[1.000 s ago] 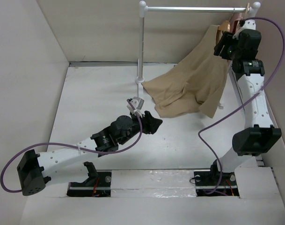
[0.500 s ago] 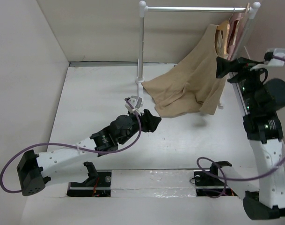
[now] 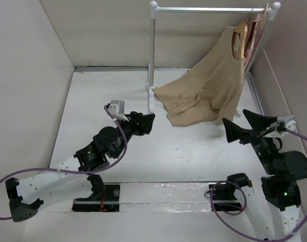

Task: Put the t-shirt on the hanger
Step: Reset both arms

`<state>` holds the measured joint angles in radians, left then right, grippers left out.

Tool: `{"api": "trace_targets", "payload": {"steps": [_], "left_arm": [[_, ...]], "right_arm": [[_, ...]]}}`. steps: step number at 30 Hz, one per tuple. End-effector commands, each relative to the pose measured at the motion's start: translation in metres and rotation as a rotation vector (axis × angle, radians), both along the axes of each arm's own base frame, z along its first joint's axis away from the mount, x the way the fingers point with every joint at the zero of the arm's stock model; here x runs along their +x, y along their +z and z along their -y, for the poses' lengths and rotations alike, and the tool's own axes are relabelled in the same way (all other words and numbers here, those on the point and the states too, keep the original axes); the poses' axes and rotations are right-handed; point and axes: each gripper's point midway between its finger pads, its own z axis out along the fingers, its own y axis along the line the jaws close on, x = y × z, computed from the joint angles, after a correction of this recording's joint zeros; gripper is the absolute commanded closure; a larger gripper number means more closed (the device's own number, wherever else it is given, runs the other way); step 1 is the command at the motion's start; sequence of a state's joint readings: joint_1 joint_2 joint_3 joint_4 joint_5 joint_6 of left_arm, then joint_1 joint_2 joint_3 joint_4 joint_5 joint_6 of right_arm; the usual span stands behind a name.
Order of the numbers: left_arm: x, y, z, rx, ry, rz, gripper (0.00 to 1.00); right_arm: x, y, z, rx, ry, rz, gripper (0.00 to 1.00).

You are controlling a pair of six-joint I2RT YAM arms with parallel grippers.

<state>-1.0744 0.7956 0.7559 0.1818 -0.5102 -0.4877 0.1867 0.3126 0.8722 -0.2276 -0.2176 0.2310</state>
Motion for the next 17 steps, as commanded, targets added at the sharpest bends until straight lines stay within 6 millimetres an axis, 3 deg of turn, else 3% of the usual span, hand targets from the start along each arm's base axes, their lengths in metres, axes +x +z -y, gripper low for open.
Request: {"api": "trace_targets", "payload": {"steps": [1, 5, 7, 11, 14, 17], "left_arm": [[0.001, 0.027, -0.031, -0.029, 0.102, 0.041, 0.42], [0.001, 0.019, -0.054, 0.005, 0.170, 0.017, 0.42], [-0.002, 0.029, -0.063, -0.006, 0.184, 0.025, 0.42], [-0.005, 0.039, -0.072, -0.018, 0.191, 0.037, 0.42], [-0.004, 0.035, -0.070, 0.002, 0.187, 0.035, 0.42], [-0.005, 0.030, -0.061, 0.016, 0.158, 0.034, 0.39]], "right_arm": [[-0.022, -0.018, 0.009, -0.007, -0.026, -0.036, 0.00], [-0.054, -0.020, 0.036, 0.083, -0.130, 0.038, 0.00], [-0.054, -0.022, 0.058, 0.135, -0.240, 0.036, 0.00], [-0.074, -0.016, 0.083, 0.188, -0.345, 0.078, 0.00], [-0.069, -0.017, 0.082, 0.169, -0.348, 0.050, 0.00], [-0.052, -0.020, 0.062, 0.123, -0.267, 0.013, 0.00]]}}
